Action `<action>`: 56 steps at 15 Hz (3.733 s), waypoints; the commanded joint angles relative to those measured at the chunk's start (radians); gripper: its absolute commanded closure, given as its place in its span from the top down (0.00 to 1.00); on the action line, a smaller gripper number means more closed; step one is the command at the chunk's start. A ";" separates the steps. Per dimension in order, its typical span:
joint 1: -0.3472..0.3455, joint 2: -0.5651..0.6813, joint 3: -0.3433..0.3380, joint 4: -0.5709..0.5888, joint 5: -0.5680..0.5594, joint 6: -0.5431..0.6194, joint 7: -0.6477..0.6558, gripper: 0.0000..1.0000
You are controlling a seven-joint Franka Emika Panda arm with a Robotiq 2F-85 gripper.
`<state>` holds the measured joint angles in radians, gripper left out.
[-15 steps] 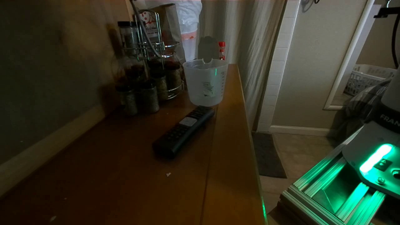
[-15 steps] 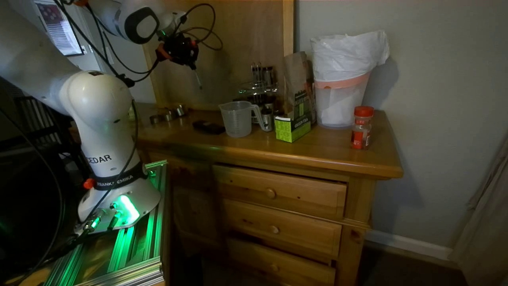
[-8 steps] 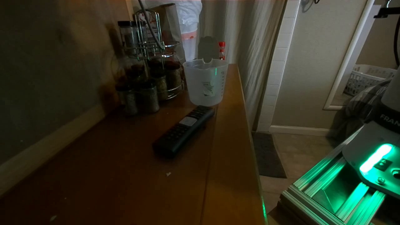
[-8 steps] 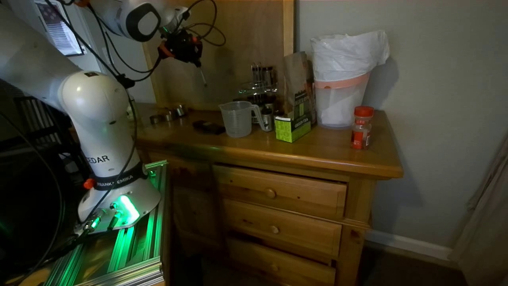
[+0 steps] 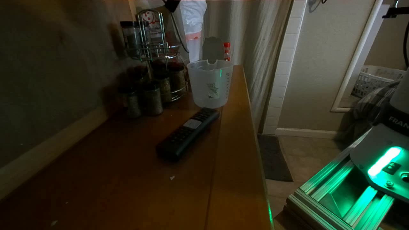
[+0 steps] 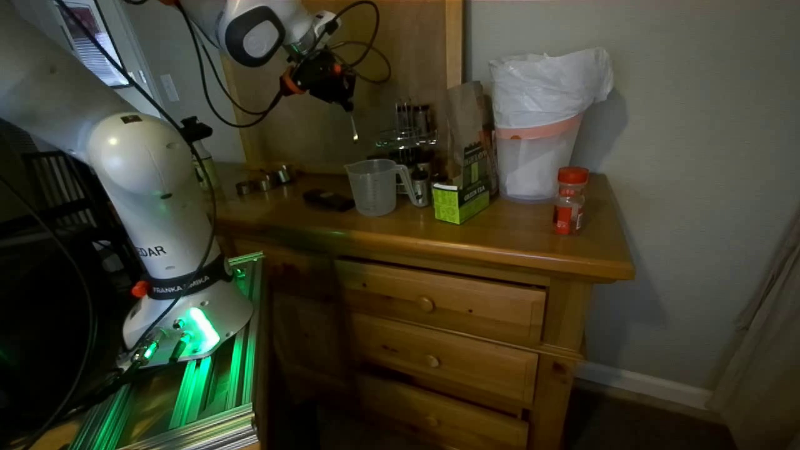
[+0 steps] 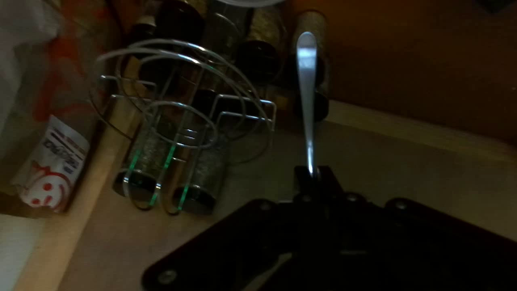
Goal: Put the fork in the jar
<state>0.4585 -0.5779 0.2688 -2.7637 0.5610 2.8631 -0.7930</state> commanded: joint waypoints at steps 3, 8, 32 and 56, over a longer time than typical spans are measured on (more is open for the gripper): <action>-0.037 0.039 -0.065 0.000 0.068 0.034 -0.091 0.02; -0.036 0.084 -0.080 0.000 0.132 0.028 -0.170 0.02; -0.041 0.276 -0.155 -0.006 0.803 -0.014 -1.093 0.02; -0.029 0.137 -0.183 0.014 1.076 -0.027 -1.346 0.48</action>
<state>0.4145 -0.4125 0.0901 -2.7496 1.6016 2.8554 -2.1108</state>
